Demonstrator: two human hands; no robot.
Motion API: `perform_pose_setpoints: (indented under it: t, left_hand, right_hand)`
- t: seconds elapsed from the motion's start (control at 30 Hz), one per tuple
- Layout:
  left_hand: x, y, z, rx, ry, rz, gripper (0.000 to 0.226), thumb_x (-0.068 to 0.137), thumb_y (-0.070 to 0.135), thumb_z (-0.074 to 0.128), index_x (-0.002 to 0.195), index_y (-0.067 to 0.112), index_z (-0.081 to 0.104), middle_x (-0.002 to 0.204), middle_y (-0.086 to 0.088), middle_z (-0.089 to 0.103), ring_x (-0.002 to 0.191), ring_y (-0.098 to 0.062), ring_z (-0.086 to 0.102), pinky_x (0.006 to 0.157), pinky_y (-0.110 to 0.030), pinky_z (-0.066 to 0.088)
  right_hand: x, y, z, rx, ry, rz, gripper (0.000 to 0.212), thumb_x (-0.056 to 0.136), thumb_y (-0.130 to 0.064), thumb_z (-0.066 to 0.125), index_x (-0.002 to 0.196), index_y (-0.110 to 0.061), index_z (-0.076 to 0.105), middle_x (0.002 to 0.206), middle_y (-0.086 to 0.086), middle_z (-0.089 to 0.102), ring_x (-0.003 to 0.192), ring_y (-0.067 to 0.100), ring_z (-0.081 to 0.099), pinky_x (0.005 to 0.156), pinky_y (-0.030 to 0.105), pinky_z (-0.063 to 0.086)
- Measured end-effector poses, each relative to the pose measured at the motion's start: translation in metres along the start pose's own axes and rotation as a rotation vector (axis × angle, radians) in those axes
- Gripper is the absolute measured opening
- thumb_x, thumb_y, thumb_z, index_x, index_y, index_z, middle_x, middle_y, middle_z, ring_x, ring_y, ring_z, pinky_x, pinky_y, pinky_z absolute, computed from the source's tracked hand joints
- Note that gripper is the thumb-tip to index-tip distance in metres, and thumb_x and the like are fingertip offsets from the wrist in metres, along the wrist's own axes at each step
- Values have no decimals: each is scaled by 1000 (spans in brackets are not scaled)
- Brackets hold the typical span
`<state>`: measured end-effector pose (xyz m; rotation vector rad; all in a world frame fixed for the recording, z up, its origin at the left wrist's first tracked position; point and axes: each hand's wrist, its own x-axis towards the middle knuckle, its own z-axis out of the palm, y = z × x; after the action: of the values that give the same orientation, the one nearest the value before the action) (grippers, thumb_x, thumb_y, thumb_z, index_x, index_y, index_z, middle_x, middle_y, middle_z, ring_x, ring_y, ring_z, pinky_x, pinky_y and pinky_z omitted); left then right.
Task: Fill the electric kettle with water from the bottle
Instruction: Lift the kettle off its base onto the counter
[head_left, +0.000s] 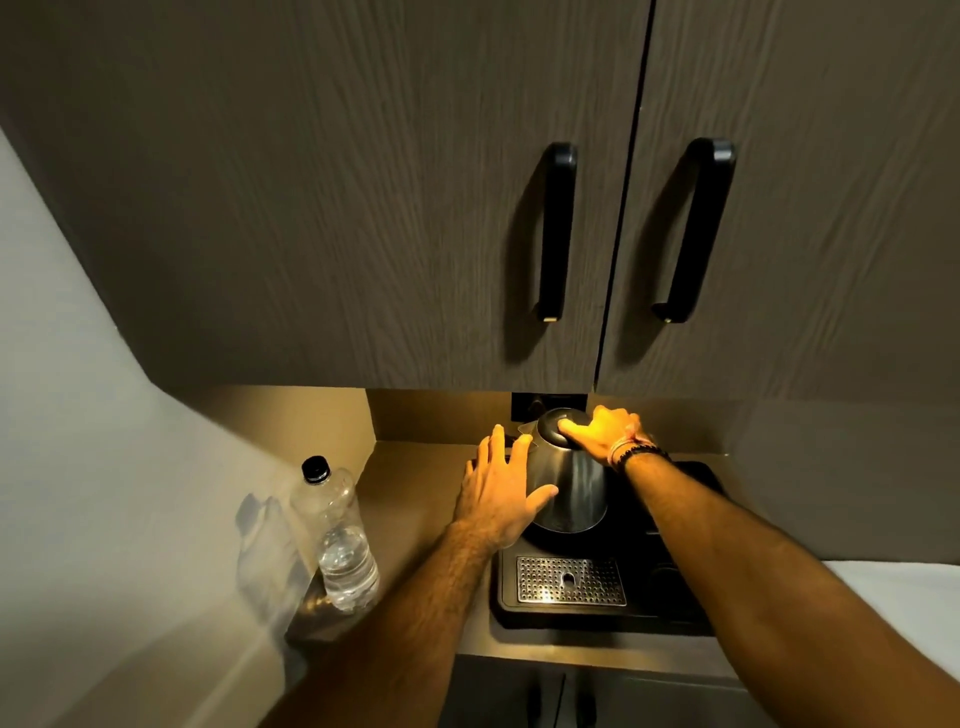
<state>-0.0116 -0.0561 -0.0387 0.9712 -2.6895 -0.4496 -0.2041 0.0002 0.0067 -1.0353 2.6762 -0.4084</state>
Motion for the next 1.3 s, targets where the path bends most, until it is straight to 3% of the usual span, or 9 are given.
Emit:
perform_pose_setpoints:
  t: [0.2, 0.37, 0.47, 0.57, 0.7, 0.87, 1.07, 1.23, 1.3]
  left_hand:
    - [-6, -12, 3, 5, 11, -43, 80, 88, 62, 54, 152, 27, 20, 165, -14, 7, 150, -34, 13, 115, -59, 21]
    - [-8, -15, 7, -39, 22, -65, 81, 88, 64, 53, 152, 27, 20, 165, -14, 9, 150, -32, 14, 115, -58, 21]
    - [-6, -14, 9, -73, 39, -67, 83, 87, 67, 51, 152, 27, 19, 165, -13, 10, 150, -31, 16, 116, -57, 21]
    - [0, -7, 11, -201, 41, -89, 93, 84, 72, 48, 155, 24, 14, 165, -11, 11, 150, -30, 19, 116, -53, 23]
    - [21, 17, 12, -743, -16, -386, 109, 78, 76, 56, 158, 20, 7, 164, -10, 21, 148, -30, 23, 118, -50, 24]
    - [37, 32, 16, -1230, -134, -478, 114, 61, 79, 63, 153, 20, 30, 154, -5, 41, 140, -25, 39, 116, -50, 30]
    - [37, 38, 21, -1400, -109, -496, 122, 65, 73, 67, 158, 21, 9, 163, -3, 24, 146, -24, 28, 119, -50, 25]
    - [35, 38, 17, -1399, 22, -456, 96, 79, 64, 65, 154, 20, 24, 139, 13, 38, 142, -22, 35, 110, -37, 31]
    - [25, 28, 14, -1353, 67, -484, 98, 76, 69, 63, 154, 21, 26, 142, 13, 38, 144, -23, 31, 109, -36, 29]
  right_hand:
    - [7, 8, -5, 92, 0, -59, 71, 90, -69, 32, 110, -9, 65, 111, 18, 66, 94, 33, 58, 86, 41, 42]
    - [16, 23, -10, 264, 23, 35, 68, 94, -63, 25, 119, -16, 67, 129, 17, 62, 125, 42, 50, 111, 64, 11]
    - [15, 31, -8, 365, 29, 92, 64, 95, -59, 29, 116, -13, 68, 131, 18, 61, 129, 42, 46, 113, 63, -1]
    - [11, 31, -10, 444, -15, 101, 66, 91, -63, 34, 114, -12, 69, 127, 19, 63, 124, 42, 51, 118, 60, 12]
    - [9, 31, -16, 574, -76, 80, 51, 91, -55, 43, 96, -13, 72, 114, 22, 69, 111, 42, 62, 112, 56, 33]
    - [11, 33, -10, 738, -25, 111, 39, 96, -28, 44, 104, 2, 68, 114, 27, 67, 110, 45, 61, 101, 57, 46]
    - [7, 36, -5, 763, 32, 89, 42, 99, -29, 40, 107, 4, 66, 114, 26, 66, 109, 42, 61, 96, 49, 48]
    - [7, 24, -19, 760, 16, 57, 40, 98, -25, 43, 101, 6, 68, 109, 25, 68, 100, 38, 63, 86, 42, 49]
    - [-2, 12, -13, 780, -3, 47, 34, 93, -27, 50, 95, 0, 70, 101, 18, 69, 93, 29, 62, 83, 40, 49]
